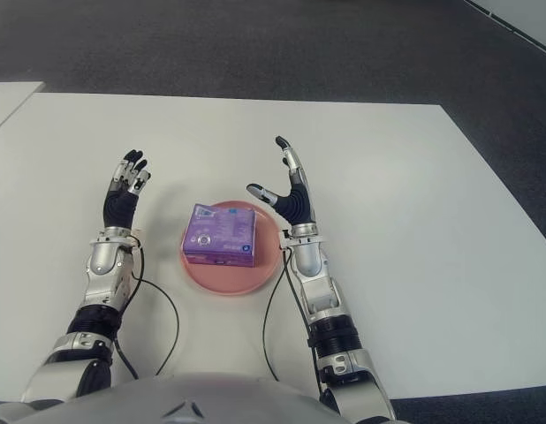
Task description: Put the tissue paper into the plate.
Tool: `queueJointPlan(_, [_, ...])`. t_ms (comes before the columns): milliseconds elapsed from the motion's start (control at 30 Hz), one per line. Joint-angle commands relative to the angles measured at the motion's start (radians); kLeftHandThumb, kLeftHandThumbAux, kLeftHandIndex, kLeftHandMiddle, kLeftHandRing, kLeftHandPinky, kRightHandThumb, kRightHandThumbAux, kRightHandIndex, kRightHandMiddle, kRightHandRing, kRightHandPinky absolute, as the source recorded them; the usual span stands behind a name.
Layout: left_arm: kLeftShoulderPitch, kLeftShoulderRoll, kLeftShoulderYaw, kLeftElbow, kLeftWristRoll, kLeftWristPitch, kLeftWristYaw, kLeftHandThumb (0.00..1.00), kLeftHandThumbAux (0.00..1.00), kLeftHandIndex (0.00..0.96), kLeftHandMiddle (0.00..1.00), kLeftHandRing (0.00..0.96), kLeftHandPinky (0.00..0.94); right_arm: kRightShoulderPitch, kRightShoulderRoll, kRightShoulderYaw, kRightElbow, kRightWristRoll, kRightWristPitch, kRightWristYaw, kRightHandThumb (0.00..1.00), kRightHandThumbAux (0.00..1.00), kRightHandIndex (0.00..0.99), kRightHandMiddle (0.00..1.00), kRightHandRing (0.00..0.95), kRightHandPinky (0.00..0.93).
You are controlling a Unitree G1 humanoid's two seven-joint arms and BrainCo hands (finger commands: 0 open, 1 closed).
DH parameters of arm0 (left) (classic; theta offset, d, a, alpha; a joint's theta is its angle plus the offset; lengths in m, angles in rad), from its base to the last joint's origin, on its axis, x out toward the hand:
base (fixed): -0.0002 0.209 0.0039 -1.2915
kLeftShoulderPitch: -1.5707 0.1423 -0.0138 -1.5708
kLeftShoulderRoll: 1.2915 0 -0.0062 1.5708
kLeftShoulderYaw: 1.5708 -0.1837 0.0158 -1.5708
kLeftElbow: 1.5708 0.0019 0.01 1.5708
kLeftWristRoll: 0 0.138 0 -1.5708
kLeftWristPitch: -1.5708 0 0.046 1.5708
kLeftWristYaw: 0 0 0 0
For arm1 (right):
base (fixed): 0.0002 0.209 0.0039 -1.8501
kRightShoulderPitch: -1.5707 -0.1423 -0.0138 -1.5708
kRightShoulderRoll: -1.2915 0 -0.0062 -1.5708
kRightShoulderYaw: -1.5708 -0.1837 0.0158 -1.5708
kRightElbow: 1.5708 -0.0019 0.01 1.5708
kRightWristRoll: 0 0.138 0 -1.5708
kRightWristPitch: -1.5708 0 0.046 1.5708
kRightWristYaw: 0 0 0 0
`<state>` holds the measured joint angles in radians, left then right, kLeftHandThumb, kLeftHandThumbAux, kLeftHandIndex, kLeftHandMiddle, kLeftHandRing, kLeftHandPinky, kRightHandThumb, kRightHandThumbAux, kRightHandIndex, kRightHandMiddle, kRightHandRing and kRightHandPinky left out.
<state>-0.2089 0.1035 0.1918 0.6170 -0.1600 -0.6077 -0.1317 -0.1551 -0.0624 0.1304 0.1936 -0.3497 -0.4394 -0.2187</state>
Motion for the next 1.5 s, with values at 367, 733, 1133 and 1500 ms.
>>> queueJointPlan(367, [0.003, -0.005, 0.008, 0.010, -0.011, -0.014, -0.008, 0.013, 0.488, 0.000, 0.000, 0.000, 0.000, -0.243, 0.021, -0.278, 0.710, 0.265, -0.027, -0.119, 0.095, 0.559, 0.000, 0.000, 0.000, 0.000])
queueJointPlan(733, [-0.001, -0.004, 0.012, 0.021, -0.017, -0.016, -0.015, 0.012, 0.478, 0.000, 0.000, 0.000, 0.000, -0.251, 0.016, -0.313, 0.792, 0.276, -0.134, -0.183, 0.105, 0.606, 0.000, 0.000, 0.000, 0.000])
queueJointPlan(1133, [-0.003, 0.004, 0.010, 0.033, -0.015, -0.016, -0.011, 0.012, 0.468, 0.000, 0.000, 0.000, 0.000, -0.249, 0.004, -0.342, 0.801, 0.294, -0.173, -0.204, 0.056, 0.623, 0.000, 0.000, 0.000, 0.000])
queueJointPlan(1500, [-0.013, 0.003, 0.025, 0.057, -0.048, -0.025, -0.044, 0.014, 0.470, 0.000, 0.000, 0.000, 0.000, -0.233, 0.011, -0.355, 0.771, 0.300, -0.191, -0.207, 0.044, 0.625, 0.000, 0.000, 0.000, 0.000])
